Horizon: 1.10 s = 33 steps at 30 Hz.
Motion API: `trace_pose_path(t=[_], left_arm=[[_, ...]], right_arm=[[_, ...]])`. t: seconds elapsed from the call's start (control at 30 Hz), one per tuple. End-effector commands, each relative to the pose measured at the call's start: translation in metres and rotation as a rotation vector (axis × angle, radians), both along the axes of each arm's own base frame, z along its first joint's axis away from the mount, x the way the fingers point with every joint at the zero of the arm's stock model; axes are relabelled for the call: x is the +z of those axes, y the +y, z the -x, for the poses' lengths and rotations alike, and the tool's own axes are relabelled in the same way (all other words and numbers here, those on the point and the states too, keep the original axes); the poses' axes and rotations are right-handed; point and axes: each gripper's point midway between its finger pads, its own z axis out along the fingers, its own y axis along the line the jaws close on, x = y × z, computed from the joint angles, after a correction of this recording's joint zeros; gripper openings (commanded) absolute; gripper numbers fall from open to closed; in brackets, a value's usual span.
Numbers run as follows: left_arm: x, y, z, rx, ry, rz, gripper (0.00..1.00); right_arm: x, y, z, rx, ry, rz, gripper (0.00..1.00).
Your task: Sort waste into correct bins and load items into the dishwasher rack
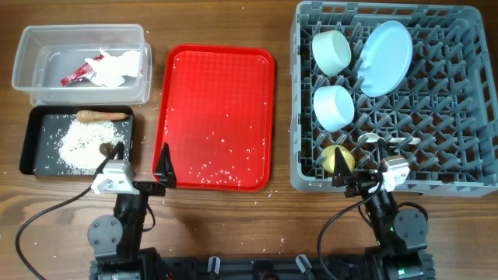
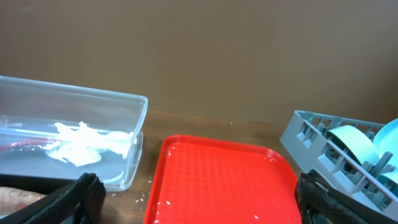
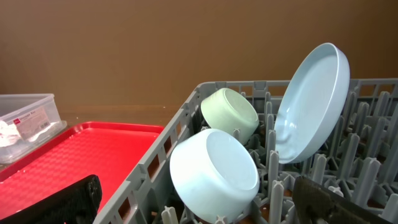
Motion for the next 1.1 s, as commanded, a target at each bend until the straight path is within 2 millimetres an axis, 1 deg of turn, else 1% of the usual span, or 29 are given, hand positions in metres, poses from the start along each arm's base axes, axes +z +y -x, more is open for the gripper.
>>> trace_pose_path(t=[0.0,0.1,0.13,0.17,0.2,0.33,1.07], left_arm=[[-0.016,0.004,-0.001,0.028,0.01,-0.014,1.0],[-0.017,0.005,-0.001,0.031,0.003,-0.014,1.0],[-0.02,0.004,-0.002,0.025,0.013,-0.013,1.0],[-0.031,0.002,-0.002,0.012,0.051,-0.009,1.0],[-0.036,0.001,-0.001,0.007,0.073,-0.007,1.0],[-0.036,-0.005,-0.001,-0.017,0.071,-0.008,1.0],[-0.036,-0.006,-0.001,-0.018,0.071,-0.008,1.0]], right_arm=[[0.002,0.001,0.001,0.004,-0.009,-0.008,1.0],[0.002,0.001,0.001,0.004,-0.009,-0.008,1.0],[0.002,0.001,0.001,0.004,-0.009,-0.008,1.0],[0.002,0.001,0.001,0.004,-0.009,-0.008,1.0],[0.002,0.001,0.001,0.004,-0.009,-0.008,1.0],[0.002,0.001,0.001,0.004,-0.009,-0.008,0.99],[-0.001,0.001,0.0,0.004,0.007,-0.006,1.0]])
